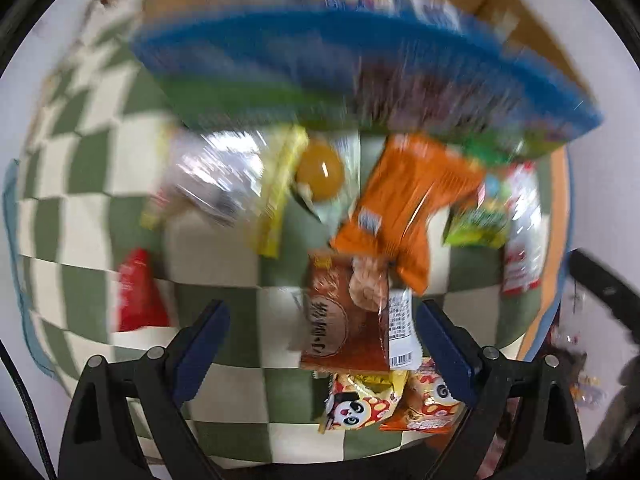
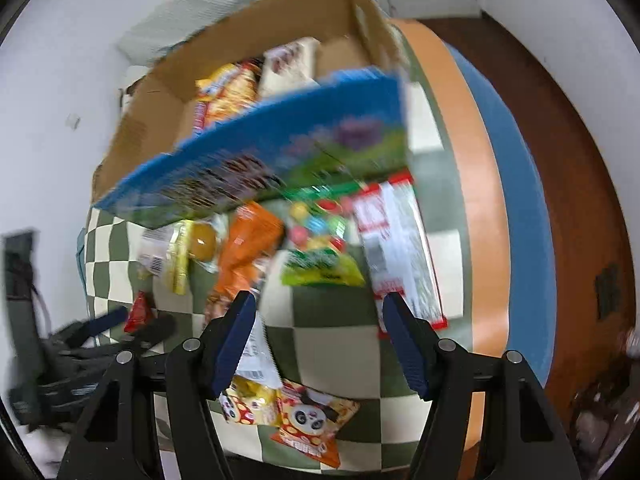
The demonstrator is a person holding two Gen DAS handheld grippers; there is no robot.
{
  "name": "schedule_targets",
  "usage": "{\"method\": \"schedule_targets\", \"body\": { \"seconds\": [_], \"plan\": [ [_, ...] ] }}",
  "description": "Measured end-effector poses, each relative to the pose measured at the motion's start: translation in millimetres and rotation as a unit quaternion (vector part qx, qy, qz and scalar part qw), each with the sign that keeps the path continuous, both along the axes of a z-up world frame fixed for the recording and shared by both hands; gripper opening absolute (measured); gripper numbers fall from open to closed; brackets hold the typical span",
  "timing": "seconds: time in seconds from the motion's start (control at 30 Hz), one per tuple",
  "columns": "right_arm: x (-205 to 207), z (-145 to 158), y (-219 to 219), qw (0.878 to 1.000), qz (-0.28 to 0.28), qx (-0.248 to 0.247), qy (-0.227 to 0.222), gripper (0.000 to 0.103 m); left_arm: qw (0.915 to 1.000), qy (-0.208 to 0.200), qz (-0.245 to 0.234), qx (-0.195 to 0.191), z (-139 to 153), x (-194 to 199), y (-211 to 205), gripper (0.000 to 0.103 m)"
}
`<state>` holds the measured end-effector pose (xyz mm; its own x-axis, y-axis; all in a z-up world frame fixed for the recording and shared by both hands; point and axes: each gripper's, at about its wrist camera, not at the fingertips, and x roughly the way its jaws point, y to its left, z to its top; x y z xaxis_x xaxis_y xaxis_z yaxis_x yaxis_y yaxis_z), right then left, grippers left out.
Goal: Organize snacks
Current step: 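Grasp the brown snack packet with the left tool while the right tool grasps the orange chip bag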
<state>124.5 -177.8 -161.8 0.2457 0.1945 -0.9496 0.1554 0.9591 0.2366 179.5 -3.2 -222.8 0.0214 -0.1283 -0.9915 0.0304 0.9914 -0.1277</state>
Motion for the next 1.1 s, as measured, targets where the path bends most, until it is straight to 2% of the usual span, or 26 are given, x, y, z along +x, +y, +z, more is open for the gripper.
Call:
{"method": "schedule_targets", "body": {
  "seconds": [0.07, 0.1, 0.13, 0.2, 0.3, 0.4, 0.57, 0.6, 0.77, 0.8, 0.93, 1.1],
  "plan": [
    [-3, -8, -11, 1.000, -0.013, -0.003, 0.003, 0.069, 0.9998, 0.019, 0.000, -0.004, -19, 3, -4, 0.094],
    [-2, -10, -14, 1.000, -0.018, -0.005, 0.004, 0.069, 0.9995, 0.030, 0.001, -0.008, -28, 4, -6, 0.084],
    [-1, -13, -19, 1.000, -0.024, -0.008, 0.006, 0.069, 0.9993, 0.036, 0.004, -0.007, -35, 6, -7, 0.079],
    [1, -20, -26, 0.999, -0.035, 0.002, 0.018, 0.069, 0.9990, 0.042, 0.003, -0.018, -43, 7, -10, 0.055],
    [7, -23, -17, 0.999, -0.029, 0.020, 0.021, 0.069, 0.9995, 0.030, 0.007, -0.011, -40, 4, -9, 0.053],
    [17, -25, 12, 0.999, -0.011, 0.032, 0.018, 0.069, 0.9996, 0.016, 0.025, 0.002, -33, -3, 3, 0.053],
    [43, -54, 64, 0.997, -0.020, 0.059, 0.042, 0.069, 0.9975, 0.010, 0.058, 0.038, -31, -14, 25, 0.053],
    [48, -58, 72, 0.997, -0.020, 0.054, 0.045, 0.069, 0.9967, 0.014, 0.067, 0.044, -34, -17, 31, 0.053],
    [75, -96, 114, 0.997, 0.002, -0.032, 0.075, 0.069, 0.9941, 0.027, 0.095, 0.045, -46, -25, 44, 0.053],
    [76, -100, 118, 0.996, 0.014, -0.045, 0.076, 0.066, 0.9940, 0.028, 0.096, 0.043, -48, -26, 44, 0.053],
    [65, -96, 128, 0.990, 0.096, -0.086, 0.054, 0.057, 0.9942, 0.030, 0.097, 0.035, -53, -30, 49, 0.054],
    [42, -88, 120, 0.976, 0.175, -0.104, 0.072, 0.055, 0.9946, 0.033, 0.093, 0.031, -61, -40, 65, 0.054]
  ]
}}
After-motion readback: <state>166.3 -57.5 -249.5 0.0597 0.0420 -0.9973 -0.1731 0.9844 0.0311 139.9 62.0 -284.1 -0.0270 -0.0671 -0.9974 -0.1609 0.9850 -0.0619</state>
